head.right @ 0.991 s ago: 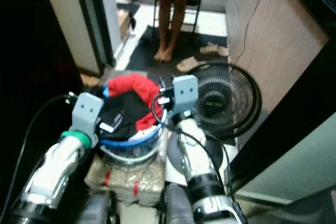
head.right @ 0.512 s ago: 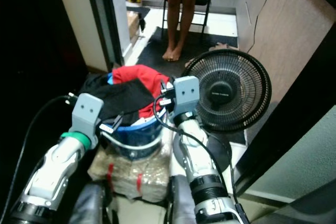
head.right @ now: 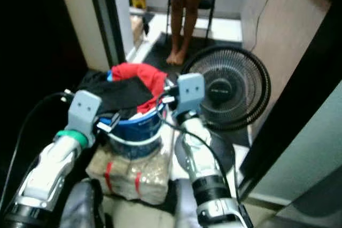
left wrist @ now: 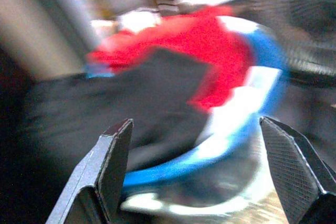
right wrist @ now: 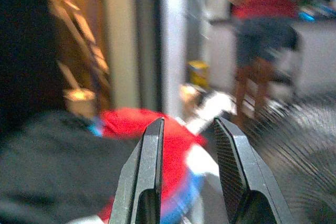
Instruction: Clothes washing
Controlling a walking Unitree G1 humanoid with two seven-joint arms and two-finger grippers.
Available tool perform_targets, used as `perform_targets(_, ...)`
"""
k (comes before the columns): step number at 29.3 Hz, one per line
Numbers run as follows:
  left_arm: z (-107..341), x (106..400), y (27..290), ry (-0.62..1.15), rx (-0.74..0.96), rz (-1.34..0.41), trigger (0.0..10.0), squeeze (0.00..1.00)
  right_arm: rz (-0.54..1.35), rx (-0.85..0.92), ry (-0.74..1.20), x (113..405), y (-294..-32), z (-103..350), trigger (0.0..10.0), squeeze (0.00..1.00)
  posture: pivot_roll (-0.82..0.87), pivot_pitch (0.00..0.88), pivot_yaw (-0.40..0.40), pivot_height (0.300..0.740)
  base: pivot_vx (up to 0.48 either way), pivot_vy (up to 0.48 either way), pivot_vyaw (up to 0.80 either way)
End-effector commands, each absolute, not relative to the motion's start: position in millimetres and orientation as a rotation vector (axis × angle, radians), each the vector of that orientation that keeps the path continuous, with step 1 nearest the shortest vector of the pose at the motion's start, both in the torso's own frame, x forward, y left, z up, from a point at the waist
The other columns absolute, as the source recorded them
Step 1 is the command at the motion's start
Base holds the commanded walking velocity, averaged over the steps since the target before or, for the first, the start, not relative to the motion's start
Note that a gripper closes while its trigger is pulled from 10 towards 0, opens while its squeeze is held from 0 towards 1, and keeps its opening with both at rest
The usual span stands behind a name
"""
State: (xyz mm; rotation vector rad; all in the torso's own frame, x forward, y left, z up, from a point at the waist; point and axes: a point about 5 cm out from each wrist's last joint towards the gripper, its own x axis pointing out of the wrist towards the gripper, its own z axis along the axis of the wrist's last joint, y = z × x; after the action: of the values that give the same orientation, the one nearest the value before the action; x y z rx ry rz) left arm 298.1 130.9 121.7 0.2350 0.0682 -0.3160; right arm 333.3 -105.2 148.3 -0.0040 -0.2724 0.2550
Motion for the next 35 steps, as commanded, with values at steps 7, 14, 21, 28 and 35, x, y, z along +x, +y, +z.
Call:
perform_targets(7, 124, 301, 133, 0.069, 0.254, -0.312, 10.0, 0.00, 0.251, 0.009, -0.276, 335, -105, 152, 10.0, 0.00, -0.01, 0.000, 0.045, 0.455, 0.000, 0.000, 0.00)
perform_targets(14, 124, 301, 133, 0.069, 0.254, -0.311, 10.0, 0.00, 0.252, 0.010, -0.275, 334, -105, 151, 10.0, 0.00, -0.01, 0.000, 0.045, 0.435, 0.000, 0.000, 0.00)
perform_targets(21, 130, 303, 131, 0.056, 0.245, -0.307, 10.0, 0.00, 0.255, 0.012, -0.280, 334, -105, 154, 10.0, 0.00, -0.01, 0.000, 0.044, 0.410, 0.000, 0.000, 0.00)
perform_targets(28, 156, 326, 149, 0.040, 0.185, -0.181, 10.0, 0.00, 0.271, 0.021, -0.298, 336, -103, 159, 10.0, 0.00, -0.02, 0.000, 0.037, 0.395, 0.000, 0.000, 0.00)
perform_targets(35, 208, 351, 161, -0.073, 0.125, -0.131, 10.0, 0.00, 0.288, 0.019, -0.296, 338, -101, 160, 10.0, 0.00, -0.01, 0.000, 0.030, 0.395, 0.000, 0.000, 0.00)
